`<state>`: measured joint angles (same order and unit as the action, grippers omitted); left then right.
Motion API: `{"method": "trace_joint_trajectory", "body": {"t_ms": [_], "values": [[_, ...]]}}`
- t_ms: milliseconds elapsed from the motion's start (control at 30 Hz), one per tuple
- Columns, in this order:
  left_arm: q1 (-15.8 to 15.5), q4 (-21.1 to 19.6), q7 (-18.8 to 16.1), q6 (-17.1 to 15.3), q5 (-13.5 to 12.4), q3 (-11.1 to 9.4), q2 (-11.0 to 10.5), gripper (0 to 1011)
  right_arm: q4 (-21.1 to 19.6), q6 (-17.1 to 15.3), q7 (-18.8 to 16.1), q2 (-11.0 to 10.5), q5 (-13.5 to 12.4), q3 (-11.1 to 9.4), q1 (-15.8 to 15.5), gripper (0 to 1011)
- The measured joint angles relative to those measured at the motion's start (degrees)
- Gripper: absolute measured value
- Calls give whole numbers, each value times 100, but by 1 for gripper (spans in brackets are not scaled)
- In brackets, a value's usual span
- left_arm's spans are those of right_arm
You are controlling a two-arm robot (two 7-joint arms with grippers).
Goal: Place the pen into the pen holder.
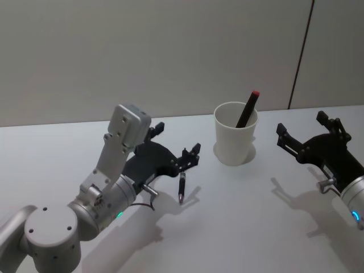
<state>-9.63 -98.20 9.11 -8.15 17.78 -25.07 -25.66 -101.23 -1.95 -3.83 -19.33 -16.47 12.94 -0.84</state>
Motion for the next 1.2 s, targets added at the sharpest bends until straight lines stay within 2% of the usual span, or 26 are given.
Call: {"method": "trace_joint_trajectory", "body": {"t_ms": [567,1200], "values": [[-34,220,82,-444,-62,-133,223,1001,0,0,0,0,0,0,1,1001],[-104,471,-182,-792,-111,-195,453,1001,0,0,0,0,0,0,0,1001]]}}
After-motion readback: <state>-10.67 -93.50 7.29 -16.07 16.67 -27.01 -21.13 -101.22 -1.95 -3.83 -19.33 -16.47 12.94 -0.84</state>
